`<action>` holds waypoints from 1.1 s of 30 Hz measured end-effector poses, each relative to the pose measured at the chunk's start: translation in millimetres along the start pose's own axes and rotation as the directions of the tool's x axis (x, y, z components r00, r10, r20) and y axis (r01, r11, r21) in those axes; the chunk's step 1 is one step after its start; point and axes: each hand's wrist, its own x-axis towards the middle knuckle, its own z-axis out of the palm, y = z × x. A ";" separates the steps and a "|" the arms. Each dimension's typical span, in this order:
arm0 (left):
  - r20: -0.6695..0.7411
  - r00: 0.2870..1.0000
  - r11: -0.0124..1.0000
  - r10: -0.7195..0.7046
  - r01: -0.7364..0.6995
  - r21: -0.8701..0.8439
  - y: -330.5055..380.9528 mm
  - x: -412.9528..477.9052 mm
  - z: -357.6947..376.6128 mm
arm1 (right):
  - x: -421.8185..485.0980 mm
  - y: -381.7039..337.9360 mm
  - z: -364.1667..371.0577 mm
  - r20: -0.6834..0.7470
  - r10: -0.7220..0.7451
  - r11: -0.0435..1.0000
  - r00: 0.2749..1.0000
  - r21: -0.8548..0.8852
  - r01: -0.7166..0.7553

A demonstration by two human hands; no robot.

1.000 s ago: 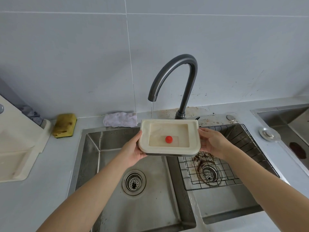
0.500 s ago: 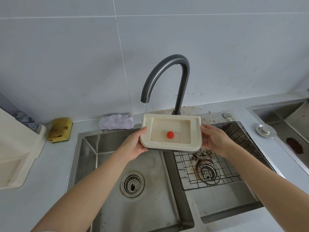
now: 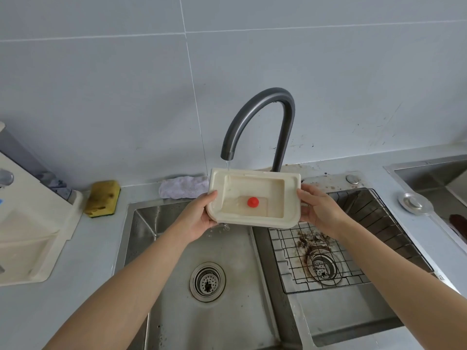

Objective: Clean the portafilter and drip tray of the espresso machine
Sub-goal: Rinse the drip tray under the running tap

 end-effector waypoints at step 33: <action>-0.139 0.960 0.920 0.244 -0.184 0.347 58.7 -42.2 -31.6 | 29.3 43.4 65.3 0.061 0.007 0.972 0.998 0.233 -0.021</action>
